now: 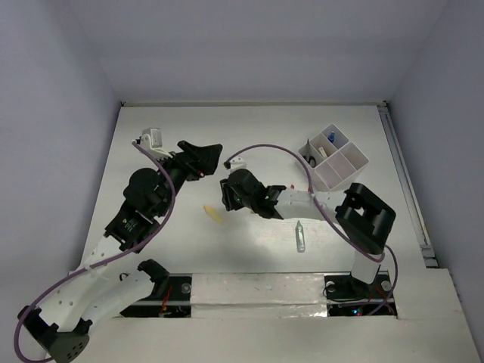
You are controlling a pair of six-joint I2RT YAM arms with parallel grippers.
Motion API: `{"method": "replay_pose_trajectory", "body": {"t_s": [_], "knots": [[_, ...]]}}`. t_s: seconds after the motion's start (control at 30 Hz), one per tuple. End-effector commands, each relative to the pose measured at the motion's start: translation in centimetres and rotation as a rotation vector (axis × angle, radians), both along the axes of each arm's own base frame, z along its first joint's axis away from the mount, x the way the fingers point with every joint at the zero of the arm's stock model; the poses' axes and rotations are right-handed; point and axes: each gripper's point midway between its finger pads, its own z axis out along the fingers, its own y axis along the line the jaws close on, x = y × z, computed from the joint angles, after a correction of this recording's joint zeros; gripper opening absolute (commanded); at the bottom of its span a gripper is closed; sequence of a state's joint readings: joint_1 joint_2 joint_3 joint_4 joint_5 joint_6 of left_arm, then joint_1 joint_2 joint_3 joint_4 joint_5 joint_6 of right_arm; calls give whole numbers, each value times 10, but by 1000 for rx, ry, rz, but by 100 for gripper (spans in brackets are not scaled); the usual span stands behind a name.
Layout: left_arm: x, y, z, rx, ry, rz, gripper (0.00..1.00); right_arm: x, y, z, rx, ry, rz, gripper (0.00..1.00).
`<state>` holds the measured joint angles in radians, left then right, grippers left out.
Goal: Sort the stationery into containers
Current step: Move the stationery to the center of the board.
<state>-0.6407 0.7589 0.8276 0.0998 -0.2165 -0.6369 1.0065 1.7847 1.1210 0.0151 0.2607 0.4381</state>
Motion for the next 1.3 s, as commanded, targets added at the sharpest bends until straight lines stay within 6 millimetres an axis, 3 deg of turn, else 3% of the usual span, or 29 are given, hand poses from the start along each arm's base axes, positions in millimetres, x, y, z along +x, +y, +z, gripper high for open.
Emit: {"method": "replay_pose_trajectory", "body": {"t_s": [0.0, 0.13, 0.27, 0.3, 0.43, 0.67, 0.87, 1.0, 1.27], "knots": [[-22, -25, 19, -51, -39, -175, 99, 22, 31, 13, 90, 2, 25, 42], [-51, -42, 58, -114, -136, -337, 99, 37, 34, -3, 72, 33, -1, 30], [-80, -51, 98, -182, -222, -463, 99, 51, 28, -19, 53, 60, -38, 10], [-87, -51, 114, -201, -255, -482, 99, 51, 27, -23, 42, 69, -43, 7], [-111, -54, 142, -233, -300, -552, 99, 59, 25, -31, 30, 75, -70, 0], [-125, -44, 161, -254, -333, -565, 99, 63, 3, -51, -30, 126, -131, 0], [-122, -37, 160, -245, -343, -520, 99, 62, -19, -52, -62, 120, -177, 0], [-117, -39, 162, -232, -336, -510, 99, 71, -35, -52, -67, 118, -212, 0], [-115, -39, 165, -212, -343, -497, 99, 77, -52, -51, -110, 108, -233, 0]]}}
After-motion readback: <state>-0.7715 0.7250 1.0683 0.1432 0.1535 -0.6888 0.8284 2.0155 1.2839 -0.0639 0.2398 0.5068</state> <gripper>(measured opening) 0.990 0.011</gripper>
